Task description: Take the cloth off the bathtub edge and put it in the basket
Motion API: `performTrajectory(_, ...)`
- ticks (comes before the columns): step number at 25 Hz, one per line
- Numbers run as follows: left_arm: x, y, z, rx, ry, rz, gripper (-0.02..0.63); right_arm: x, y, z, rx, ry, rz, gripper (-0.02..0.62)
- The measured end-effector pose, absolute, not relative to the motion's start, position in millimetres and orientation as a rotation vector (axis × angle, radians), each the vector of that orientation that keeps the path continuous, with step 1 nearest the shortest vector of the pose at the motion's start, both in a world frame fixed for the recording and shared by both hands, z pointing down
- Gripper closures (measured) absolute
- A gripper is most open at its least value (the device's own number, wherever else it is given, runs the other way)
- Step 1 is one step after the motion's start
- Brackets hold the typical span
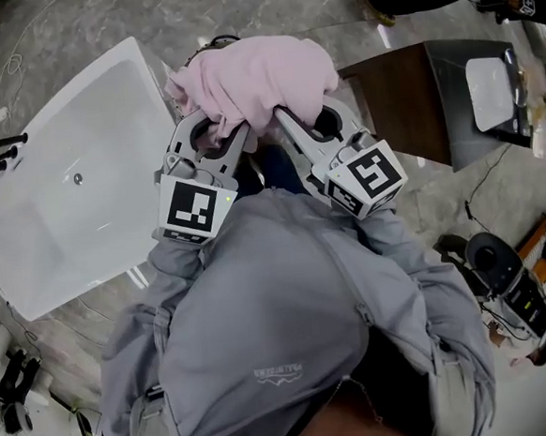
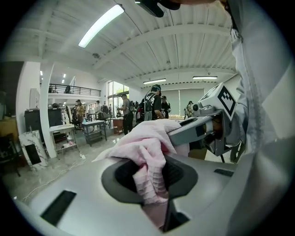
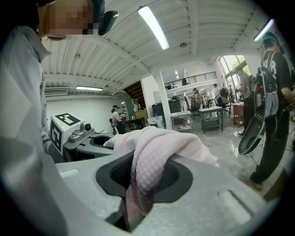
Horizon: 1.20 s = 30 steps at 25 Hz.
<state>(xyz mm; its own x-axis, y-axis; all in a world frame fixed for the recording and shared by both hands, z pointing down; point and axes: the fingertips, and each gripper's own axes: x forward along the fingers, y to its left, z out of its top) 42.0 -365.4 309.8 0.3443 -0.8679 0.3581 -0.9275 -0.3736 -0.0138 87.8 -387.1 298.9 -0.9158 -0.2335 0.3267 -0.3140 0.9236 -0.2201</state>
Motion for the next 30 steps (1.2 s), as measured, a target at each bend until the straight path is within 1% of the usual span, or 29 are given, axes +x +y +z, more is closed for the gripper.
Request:
performTrajectory(8,28.4,-378.9,320.1,2.317,-1.719,0.467,0.520,72.4,-404.5,309.5,0.258,-2.776,0.377,0.502)
performTrajectory(16,9.3,-392.9,354.2,2.213,-1.762,0.456,0.519,52.2,-421.5,343.6,0.151,-2.736,0.387,0.502)
performTrajectory(24,-10.5,-407.0,420.5,2.146,-1.736,0.475,0.520,32.1,-438.3,409.2,0.100,-2.668,0.407,0.502)
performTrajectory(30,-18.5,-414.1,488.7,2.071,-1.671,0.532,0.520,21.3,-450.0,475.6,0.080,-2.573,0.398,0.502)
